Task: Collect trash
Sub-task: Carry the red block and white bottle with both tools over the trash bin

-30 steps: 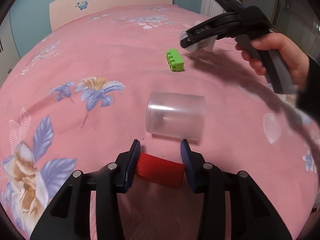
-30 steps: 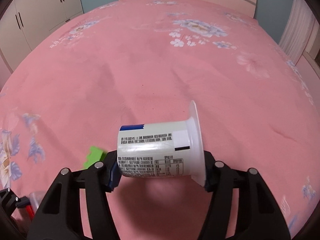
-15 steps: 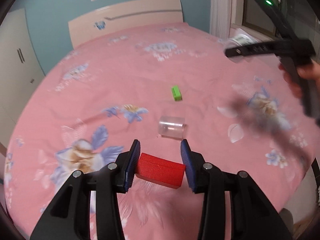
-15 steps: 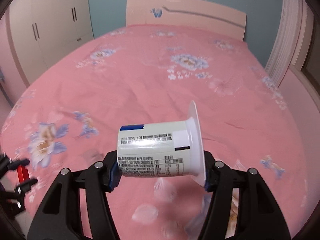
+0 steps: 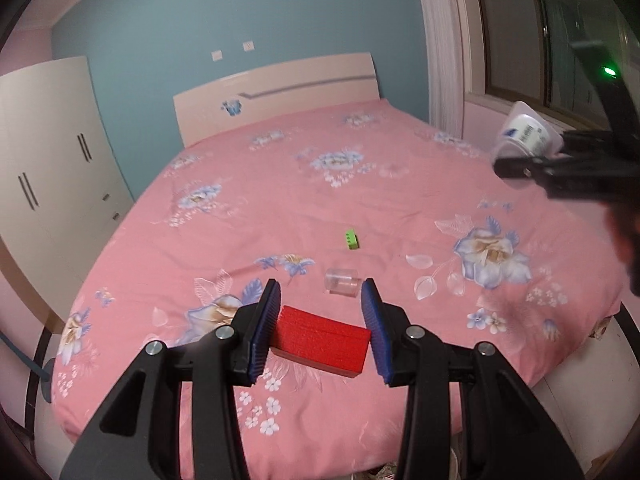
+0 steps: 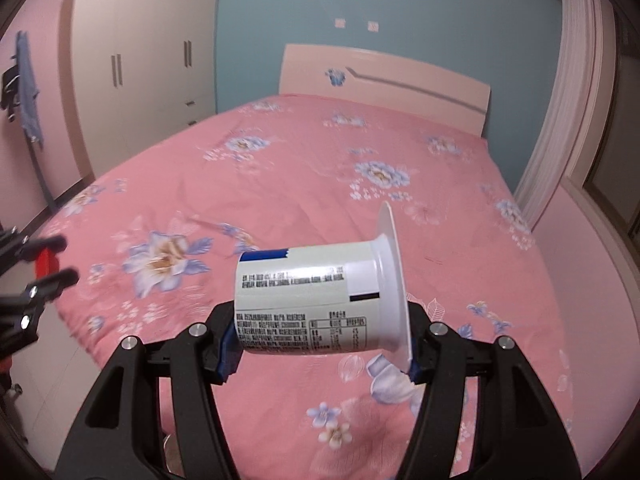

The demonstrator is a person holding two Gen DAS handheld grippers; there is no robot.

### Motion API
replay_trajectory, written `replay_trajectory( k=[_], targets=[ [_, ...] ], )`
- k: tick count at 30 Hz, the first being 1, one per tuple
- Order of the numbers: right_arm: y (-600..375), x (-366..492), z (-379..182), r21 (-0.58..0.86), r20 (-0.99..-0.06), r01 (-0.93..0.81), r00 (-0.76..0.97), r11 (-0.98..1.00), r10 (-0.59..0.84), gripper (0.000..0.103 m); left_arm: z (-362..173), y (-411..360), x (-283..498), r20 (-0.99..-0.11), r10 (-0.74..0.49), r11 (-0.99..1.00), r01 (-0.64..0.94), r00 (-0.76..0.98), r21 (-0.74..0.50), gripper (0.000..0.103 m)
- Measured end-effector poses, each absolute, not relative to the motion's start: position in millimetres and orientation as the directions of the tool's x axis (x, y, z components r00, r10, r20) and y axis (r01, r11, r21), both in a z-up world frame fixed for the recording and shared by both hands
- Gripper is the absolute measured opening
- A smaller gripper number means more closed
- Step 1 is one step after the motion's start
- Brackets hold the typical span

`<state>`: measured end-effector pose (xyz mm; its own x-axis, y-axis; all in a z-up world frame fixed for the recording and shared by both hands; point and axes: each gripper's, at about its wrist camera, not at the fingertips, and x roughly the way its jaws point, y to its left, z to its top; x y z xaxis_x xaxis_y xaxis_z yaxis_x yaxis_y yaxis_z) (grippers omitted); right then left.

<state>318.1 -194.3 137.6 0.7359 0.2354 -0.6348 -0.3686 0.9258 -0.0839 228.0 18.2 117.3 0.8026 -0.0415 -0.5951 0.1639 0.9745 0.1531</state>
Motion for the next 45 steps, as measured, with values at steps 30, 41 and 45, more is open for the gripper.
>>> replay_trajectory(
  k=[30,41,45],
  targets=[
    [-136,164,60,-0.122,-0.741,-0.554,0.602,0.823,0.296,0.061,39,29,141,-0.726,0.018,0.977,0.142,0.687,0.159,0.044],
    [-120,162,-27,-0.062,-0.851,-0.605,0.447,0.794,0.275,0.061,-60,23,145,-0.852,0.01,0.971,0.197,0.524,0.133,0.044],
    [-113,159,-65,-0.046,-0.89,-0.624,0.381,0.78,0.252,0.061,-96,19,144,-0.887,0.003,0.969,0.218,0.462,0.117,0.044]
  ],
)
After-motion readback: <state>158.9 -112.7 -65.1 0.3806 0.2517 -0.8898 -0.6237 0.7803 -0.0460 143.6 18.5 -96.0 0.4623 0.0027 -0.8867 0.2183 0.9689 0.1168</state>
